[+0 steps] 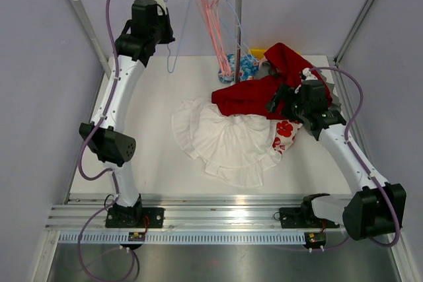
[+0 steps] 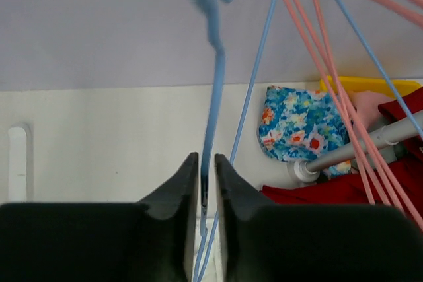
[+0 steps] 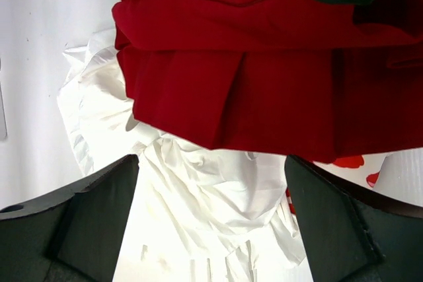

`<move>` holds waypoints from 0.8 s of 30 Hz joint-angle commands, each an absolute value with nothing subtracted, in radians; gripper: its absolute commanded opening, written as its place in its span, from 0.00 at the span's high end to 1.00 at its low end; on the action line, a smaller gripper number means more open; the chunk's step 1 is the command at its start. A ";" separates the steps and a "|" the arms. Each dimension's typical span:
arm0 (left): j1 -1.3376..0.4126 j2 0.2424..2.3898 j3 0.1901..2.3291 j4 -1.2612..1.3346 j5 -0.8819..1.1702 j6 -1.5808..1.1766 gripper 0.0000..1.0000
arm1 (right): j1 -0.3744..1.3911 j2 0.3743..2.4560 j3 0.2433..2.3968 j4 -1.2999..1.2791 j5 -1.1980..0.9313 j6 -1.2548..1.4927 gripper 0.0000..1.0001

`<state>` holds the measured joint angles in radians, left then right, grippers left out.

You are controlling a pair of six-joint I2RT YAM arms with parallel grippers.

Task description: Remove the skirt from the hanger

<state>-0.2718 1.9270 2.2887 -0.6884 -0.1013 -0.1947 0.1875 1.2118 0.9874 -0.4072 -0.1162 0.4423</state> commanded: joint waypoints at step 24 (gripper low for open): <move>-0.270 1.154 1.683 -0.767 -0.026 -0.279 0.01 | 0.638 0.995 1.077 -0.591 0.090 0.509 0.01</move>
<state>-0.2714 1.2404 1.7256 -0.7914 -0.0696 -0.2527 0.5220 0.9562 1.1046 -0.5789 -0.0628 0.4541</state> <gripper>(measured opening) 0.987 0.993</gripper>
